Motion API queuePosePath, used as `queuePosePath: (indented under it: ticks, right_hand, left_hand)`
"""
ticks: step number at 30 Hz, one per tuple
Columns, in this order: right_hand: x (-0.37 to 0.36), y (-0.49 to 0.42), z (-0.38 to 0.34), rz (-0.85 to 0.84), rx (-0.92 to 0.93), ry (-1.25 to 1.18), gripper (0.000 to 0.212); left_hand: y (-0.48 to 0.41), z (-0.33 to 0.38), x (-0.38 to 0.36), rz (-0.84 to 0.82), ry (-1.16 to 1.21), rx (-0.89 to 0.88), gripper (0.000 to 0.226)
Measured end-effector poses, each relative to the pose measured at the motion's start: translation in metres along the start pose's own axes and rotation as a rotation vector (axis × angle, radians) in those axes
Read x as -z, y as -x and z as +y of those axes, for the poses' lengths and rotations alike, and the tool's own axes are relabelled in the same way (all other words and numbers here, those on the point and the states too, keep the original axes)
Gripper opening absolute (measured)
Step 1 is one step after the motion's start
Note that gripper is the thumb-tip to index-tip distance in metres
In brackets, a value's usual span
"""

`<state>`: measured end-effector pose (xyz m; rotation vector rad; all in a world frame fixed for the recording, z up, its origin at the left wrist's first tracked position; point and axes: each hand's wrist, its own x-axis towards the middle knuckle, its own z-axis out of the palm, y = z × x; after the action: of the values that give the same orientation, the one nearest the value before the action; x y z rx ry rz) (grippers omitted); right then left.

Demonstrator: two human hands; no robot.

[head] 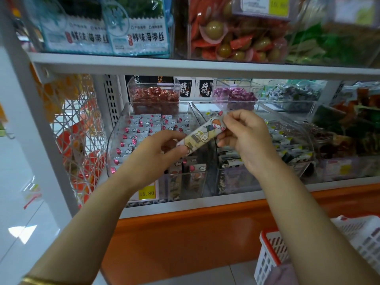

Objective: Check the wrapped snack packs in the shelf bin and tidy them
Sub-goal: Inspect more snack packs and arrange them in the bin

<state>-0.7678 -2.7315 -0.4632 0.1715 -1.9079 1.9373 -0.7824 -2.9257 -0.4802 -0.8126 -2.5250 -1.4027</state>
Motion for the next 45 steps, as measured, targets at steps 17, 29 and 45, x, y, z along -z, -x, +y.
queuePosePath:
  ticks: [17,29,45]
  right_hand:
    - [0.002,0.005,0.01,-0.118,-0.315,-0.488,0.013]
    - [-0.003,0.006,0.015,0.017,-0.114,-0.21,0.01]
    - [-0.008,0.008,0.013,-0.032,-0.021,0.053,0.011]
  left_hand:
    - [-0.001,0.007,0.007,0.285,1.113,0.441,0.031]
    - [0.003,0.006,0.006,0.263,0.592,0.198,0.018]
    - [0.005,0.009,0.009,0.19,0.389,0.2,0.027]
